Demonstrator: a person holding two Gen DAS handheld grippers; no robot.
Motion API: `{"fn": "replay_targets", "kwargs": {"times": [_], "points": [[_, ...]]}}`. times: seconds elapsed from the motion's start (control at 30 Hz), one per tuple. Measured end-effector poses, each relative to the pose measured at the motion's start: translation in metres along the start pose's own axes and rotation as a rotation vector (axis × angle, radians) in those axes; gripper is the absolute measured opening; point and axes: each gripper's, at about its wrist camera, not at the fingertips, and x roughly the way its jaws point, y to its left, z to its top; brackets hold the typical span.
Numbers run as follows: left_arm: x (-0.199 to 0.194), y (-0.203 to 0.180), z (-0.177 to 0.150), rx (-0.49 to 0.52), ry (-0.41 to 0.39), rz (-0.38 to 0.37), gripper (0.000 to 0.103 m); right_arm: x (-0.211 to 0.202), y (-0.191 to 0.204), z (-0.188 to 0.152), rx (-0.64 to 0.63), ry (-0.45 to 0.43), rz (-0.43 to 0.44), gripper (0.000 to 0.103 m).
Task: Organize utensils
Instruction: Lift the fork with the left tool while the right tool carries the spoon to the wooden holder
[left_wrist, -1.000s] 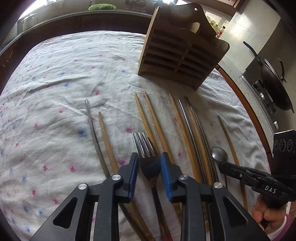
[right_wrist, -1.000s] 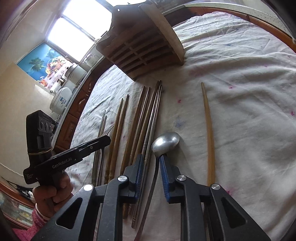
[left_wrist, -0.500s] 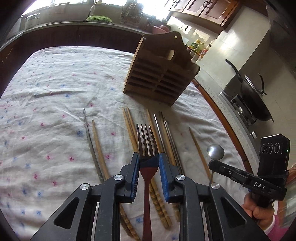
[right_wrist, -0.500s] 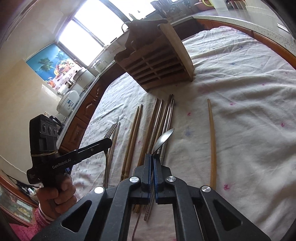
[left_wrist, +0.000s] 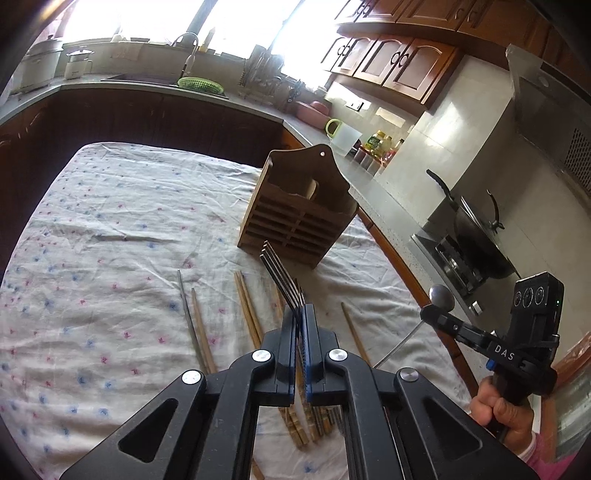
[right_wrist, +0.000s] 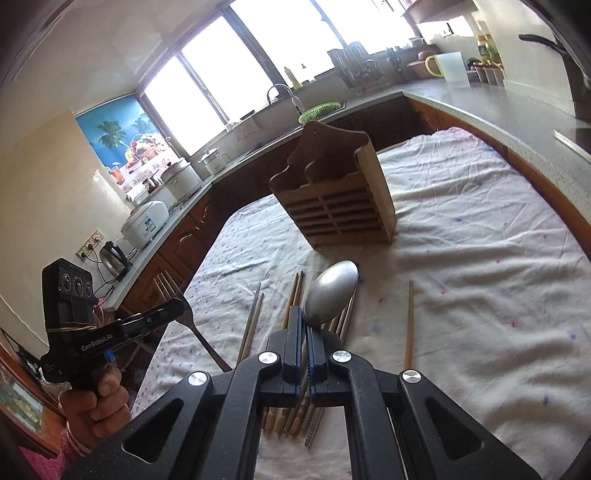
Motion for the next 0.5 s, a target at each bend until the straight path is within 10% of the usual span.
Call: {"fn": "replay_targets", "kwargs": {"times": [0.5], "points": [[0.006, -0.02, 0.064, 0.063, -0.119, 0.011, 0.001, -0.009, 0.005, 0.081, -0.121, -0.163, -0.11, 0.002]]}}
